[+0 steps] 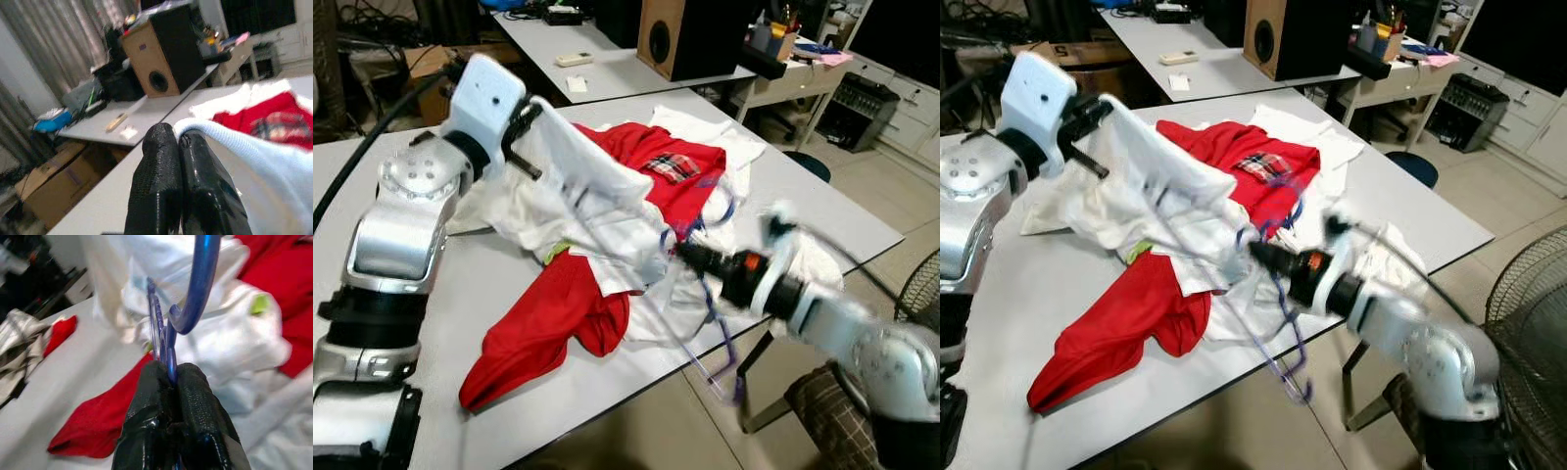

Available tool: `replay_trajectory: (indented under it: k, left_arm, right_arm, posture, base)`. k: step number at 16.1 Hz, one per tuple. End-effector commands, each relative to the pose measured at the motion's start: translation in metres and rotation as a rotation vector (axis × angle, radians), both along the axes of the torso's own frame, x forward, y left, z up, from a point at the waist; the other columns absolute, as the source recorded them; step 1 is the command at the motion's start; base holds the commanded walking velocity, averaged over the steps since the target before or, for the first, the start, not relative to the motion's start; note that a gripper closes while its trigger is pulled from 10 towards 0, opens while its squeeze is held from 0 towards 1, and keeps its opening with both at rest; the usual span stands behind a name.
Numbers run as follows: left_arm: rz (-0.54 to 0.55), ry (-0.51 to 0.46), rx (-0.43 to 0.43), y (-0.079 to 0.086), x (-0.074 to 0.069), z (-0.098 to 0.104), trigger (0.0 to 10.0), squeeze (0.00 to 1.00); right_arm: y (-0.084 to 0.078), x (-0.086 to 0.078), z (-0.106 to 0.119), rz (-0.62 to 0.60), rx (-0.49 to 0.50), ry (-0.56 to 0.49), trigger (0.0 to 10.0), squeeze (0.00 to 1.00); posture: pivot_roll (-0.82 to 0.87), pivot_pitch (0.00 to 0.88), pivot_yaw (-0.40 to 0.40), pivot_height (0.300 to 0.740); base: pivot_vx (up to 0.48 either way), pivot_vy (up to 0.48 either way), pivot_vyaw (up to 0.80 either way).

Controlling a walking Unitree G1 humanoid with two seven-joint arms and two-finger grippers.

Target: Hang hanger

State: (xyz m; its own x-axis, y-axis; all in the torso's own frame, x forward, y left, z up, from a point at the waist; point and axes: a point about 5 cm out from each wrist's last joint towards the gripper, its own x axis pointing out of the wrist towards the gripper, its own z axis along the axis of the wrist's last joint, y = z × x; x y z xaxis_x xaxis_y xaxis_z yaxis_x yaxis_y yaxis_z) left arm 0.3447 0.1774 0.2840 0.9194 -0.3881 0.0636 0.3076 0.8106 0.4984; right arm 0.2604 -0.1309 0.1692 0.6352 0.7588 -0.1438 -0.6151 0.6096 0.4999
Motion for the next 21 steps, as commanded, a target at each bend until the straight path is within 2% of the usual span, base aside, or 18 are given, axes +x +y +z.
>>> replay_trajectory:
  k: [1, 4, 8, 11, 14, 16, 20, 21]
  left_arm:
    - [-0.03, -0.042, 0.006, -0.008, 0.0, 0.01, 0.0, 0.0]
    - [-0.026, -0.035, 0.01, -0.008, 0.002, 0.006, 0.0, 0.0]
    - [-0.01, -0.027, 0.034, -0.005, 0.003, -0.002, 0.0, 0.0]
    - [-0.054, -0.021, 0.027, -0.014, 0.0, -0.004, 0.0, 0.0]
    - [-0.128, -0.003, -0.018, -0.03, -0.004, -0.007, 0.0, 0.0]
    - [-0.193, 0.023, -0.056, -0.051, -0.01, -0.014, 0.0, 0.0]
    - [-0.17, 0.045, -0.064, -0.051, -0.012, -0.023, 0.0, 0.0]
    - [-0.139, 0.053, -0.041, -0.046, -0.012, -0.028, 0.0, 0.0]
  right_arm:
    - [0.0, 0.0, 0.009, 0.003, 0.0, -0.039, 10.0, 0.0]
    - [-0.008, 0.0, 0.021, -0.054, 0.033, -0.081, 10.0, 0.0]
    - [-0.015, -0.009, 0.029, -0.033, 0.054, -0.113, 10.0, 0.0]
    - [-0.018, -0.007, 0.032, -0.049, 0.05, -0.124, 10.0, 0.0]
    - [-0.014, -0.003, 0.029, -0.056, 0.047, -0.109, 10.0, 0.0]
    - [-0.002, 0.001, 0.023, -0.031, 0.049, -0.09, 10.0, 0.0]
    - [0.001, 0.003, 0.015, -0.087, -0.019, -0.096, 10.0, 0.0]
    - [-0.002, 0.007, 0.012, -0.184, -0.059, -0.11, 10.0, 0.0]
  posture:
    - [0.04, 0.0, -0.066, 0.74]
    - [0.04, 0.0, -0.061, 0.74]
    - [0.03, 0.0, -0.065, 0.74]
    - [0.03, 0.0, -0.071, 0.74]
    - [0.04, 0.0, -0.077, 0.74]
    - [0.04, 0.0, -0.086, 0.74]
    - [0.04, 0.0, -0.085, 0.74]
    - [0.04, 0.0, -0.085, 0.74]
  base:
    - [0.0, 0.0, 0.0]
    - [0.0, 0.0, 0.0]
    - [0.0, 0.0, 0.0]
    - [0.0, 0.0, 0.0]
    - [0.0, 0.0, 0.0]
    - [0.0, 0.0, 0.0]
    - [0.0, 0.0, 0.0]
    - [0.0, 0.0, 0.0]
